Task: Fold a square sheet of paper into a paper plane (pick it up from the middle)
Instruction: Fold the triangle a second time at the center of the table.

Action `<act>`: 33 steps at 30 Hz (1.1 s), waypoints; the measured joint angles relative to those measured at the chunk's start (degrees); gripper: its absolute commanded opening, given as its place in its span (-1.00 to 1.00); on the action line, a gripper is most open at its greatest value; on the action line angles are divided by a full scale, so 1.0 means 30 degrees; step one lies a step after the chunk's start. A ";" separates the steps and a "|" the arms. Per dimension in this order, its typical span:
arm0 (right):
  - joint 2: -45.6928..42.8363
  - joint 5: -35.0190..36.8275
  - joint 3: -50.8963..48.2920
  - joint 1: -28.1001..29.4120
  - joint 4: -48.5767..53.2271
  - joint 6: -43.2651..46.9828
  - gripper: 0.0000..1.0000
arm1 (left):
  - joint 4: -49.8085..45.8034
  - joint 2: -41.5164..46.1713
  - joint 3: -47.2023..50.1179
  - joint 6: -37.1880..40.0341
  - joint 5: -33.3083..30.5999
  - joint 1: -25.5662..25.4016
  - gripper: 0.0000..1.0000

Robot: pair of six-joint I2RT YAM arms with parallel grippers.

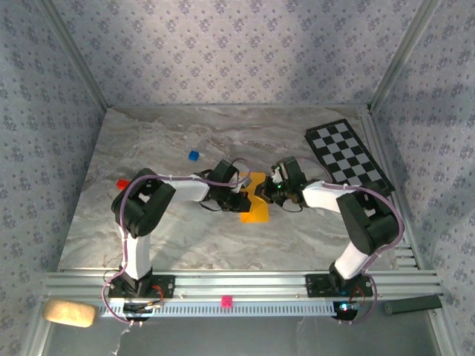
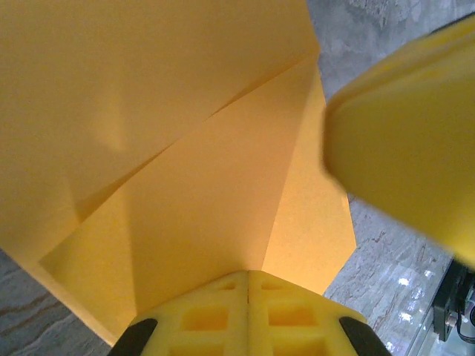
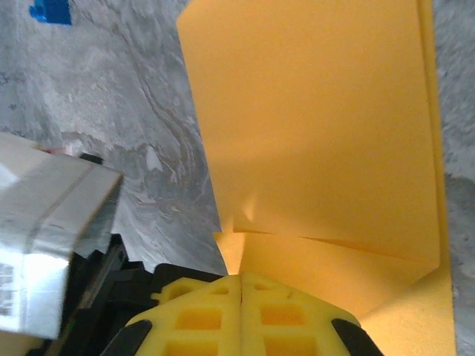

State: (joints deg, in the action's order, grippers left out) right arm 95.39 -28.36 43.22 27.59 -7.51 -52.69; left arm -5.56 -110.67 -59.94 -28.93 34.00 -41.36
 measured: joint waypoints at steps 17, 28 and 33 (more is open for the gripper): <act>0.1348 -0.0787 -0.0889 -0.2142 -0.1282 -0.0357 -0.92 | -0.0007 0.0000 -0.0007 0.0000 -0.0066 0.0000 -1.00; -0.0168 0.0000 -0.0852 -0.2936 -0.0641 0.0044 -0.84 | 0.0015 0.0000 0.0000 -0.0007 -0.0066 0.0000 -1.00; -0.0270 -0.0510 -0.0328 -0.1931 -0.0306 0.0466 -0.85 | 0.0015 0.0022 0.0000 -0.0007 -0.0080 0.0000 -1.00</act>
State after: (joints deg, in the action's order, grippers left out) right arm 94.59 -29.89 42.24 21.80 -8.43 -51.29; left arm -5.52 -110.61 -59.94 -28.95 33.76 -41.36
